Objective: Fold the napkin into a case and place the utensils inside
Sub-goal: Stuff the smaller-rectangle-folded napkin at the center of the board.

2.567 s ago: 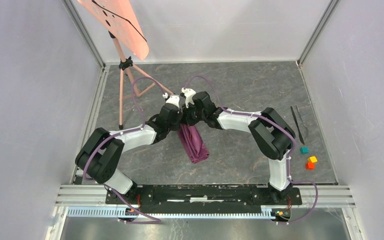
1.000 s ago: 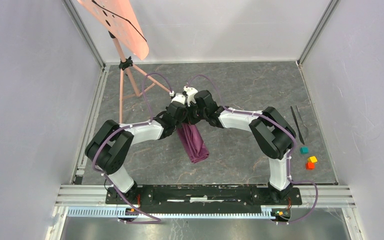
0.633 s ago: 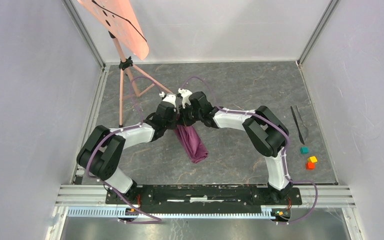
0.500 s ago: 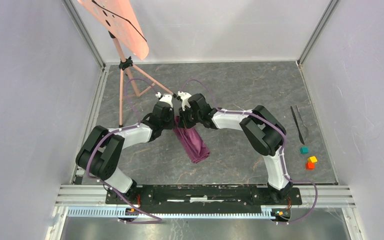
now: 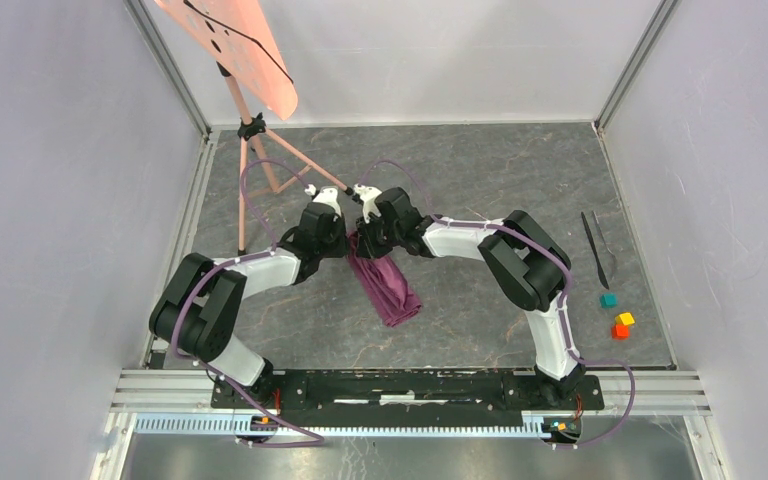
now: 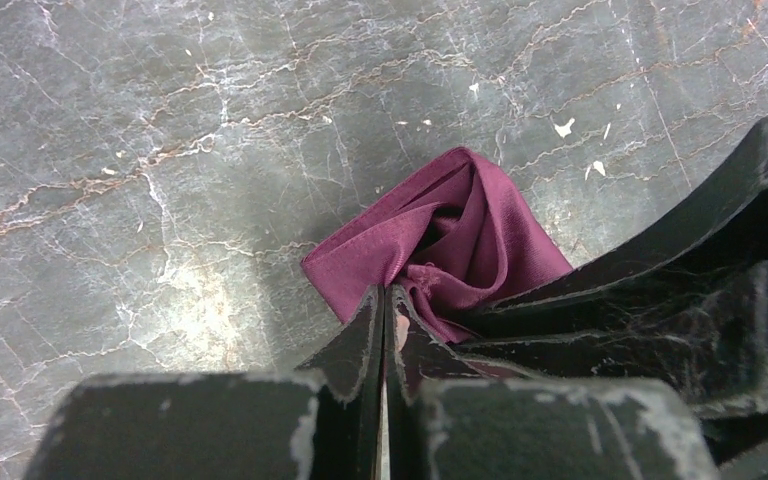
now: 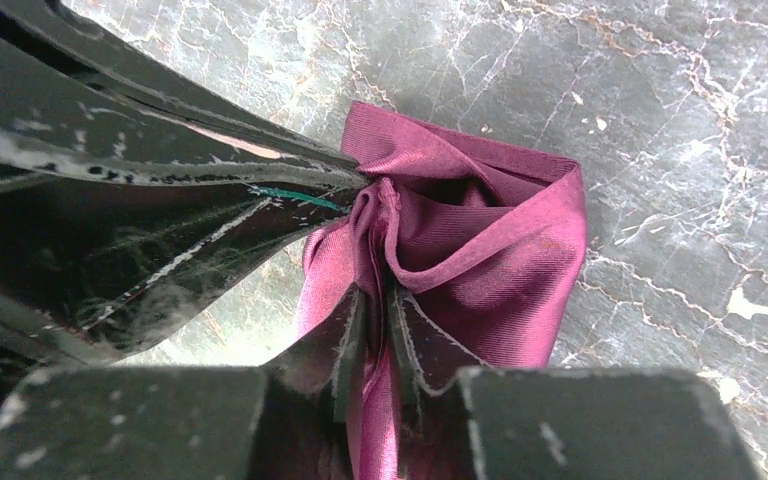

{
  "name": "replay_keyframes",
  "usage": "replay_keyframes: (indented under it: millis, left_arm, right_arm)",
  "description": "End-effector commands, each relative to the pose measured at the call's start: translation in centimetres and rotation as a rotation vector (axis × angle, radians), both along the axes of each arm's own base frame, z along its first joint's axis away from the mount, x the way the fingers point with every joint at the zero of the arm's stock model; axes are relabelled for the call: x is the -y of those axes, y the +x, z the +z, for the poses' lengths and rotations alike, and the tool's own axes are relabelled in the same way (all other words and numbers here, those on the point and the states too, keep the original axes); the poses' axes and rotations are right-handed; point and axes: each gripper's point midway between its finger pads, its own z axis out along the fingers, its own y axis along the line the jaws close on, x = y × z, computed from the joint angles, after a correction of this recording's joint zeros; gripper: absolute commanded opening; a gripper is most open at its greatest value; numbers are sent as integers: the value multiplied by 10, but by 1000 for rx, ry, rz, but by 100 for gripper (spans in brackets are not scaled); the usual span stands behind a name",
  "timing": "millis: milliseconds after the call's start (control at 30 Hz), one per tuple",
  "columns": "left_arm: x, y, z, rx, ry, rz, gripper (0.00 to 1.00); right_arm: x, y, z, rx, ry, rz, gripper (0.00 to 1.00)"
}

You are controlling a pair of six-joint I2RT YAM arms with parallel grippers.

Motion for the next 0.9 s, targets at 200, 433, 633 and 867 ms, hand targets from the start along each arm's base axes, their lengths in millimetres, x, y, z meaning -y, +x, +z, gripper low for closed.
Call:
replay_keyframes:
  millis: [200,433,633,867]
  left_arm:
    - [2,5,15,48,-63,14,2]
    - [2,4,13,42,-61,9,2]
    - [3,4,13,40,-64,5,2]
    - [4,2,13,38,-70,0,2]
  right_arm:
    - [-11,9,37,79,16,35,36]
    - [-15,16,41,93,9,35,42]
    - [-17,25,44,114,4,20,45]
    - [-18,26,25,80,-21,11,41]
